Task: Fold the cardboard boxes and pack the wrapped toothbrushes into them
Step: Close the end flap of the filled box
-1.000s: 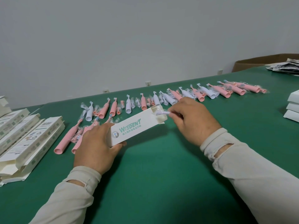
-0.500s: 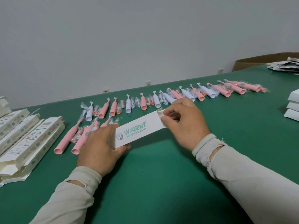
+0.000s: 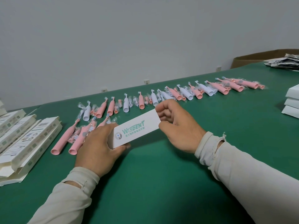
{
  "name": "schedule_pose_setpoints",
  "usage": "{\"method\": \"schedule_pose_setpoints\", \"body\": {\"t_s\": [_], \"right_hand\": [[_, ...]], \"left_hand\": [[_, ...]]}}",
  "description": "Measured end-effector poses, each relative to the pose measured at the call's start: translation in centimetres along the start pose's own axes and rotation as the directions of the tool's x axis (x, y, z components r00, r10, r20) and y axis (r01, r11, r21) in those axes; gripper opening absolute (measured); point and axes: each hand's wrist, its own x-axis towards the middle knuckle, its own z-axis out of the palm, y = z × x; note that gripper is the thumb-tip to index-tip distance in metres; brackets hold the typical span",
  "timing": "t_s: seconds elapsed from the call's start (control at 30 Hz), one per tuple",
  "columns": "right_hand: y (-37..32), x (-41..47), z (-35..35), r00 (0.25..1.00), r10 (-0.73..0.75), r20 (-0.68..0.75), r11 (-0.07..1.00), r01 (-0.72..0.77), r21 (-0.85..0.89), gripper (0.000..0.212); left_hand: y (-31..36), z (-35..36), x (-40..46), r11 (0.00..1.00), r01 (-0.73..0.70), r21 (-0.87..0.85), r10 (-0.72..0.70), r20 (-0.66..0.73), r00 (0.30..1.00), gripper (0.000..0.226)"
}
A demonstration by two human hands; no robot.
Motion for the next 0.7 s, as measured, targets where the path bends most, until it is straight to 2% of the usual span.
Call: {"method": "schedule_pose_setpoints", "body": {"t_s": [0.07, 0.13, 0.2, 0.27, 0.33, 0.4, 0.6, 0.7], "right_hand": [[0.2, 0.0, -0.3, 0.998, 0.022, 0.062, 1.000, -0.021, -0.017, 0.032], [0.1, 0.1, -0.8, 1.000, -0.002, -0.020, 1.000, 0.001, -0.027, 0.033], [0.3, 0.3, -2.2, 0.989, -0.087, -0.116, 0.973, 0.059, -0.221, 0.041], [0.5, 0.3, -3.7, 0.995, -0.097, -0.019, 0.881, 0.077, -0.467, 0.069], [0.9, 0.2, -4.4, 0.995, -0.008, 0.103, 0.845, 0.062, -0.531, 0.082], [1.4, 0.2, -4.3, 0.989, 0.001, 0.147, 0.869, 0.072, -0.490, 0.075], [1.8, 0.4, -3.7, 0.993, -0.120, 0.011, 0.899, 0.113, -0.423, 0.028], [1.8, 0.3, -2.6, 0.989, -0.135, -0.056, 0.934, 0.108, -0.342, 0.027]], "left_hand": [[-0.1, 0.0, 0.0, 1.000, 0.007, -0.006, -0.007, 0.009, 1.000, 0.058], [-0.1, -0.1, 0.0, 0.999, 0.019, -0.033, -0.018, 0.005, 1.000, 0.058], [-0.1, 0.0, 0.1, 0.998, 0.026, -0.065, -0.027, -0.014, 1.000, 0.056], [-0.1, 0.0, 0.1, 0.997, 0.025, -0.072, -0.027, -0.024, 0.999, 0.055], [-0.1, -0.1, 0.0, 0.998, 0.024, -0.059, -0.026, -0.019, 0.999, 0.056], [-0.2, -0.1, 0.0, 0.998, 0.026, -0.056, -0.026, -0.008, 1.000, 0.057], [-0.2, 0.1, 0.1, 0.997, 0.012, -0.077, -0.011, 0.015, 1.000, 0.058], [-0.2, 0.2, 0.1, 0.997, -0.012, -0.076, 0.012, 0.008, 1.000, 0.056]]}}
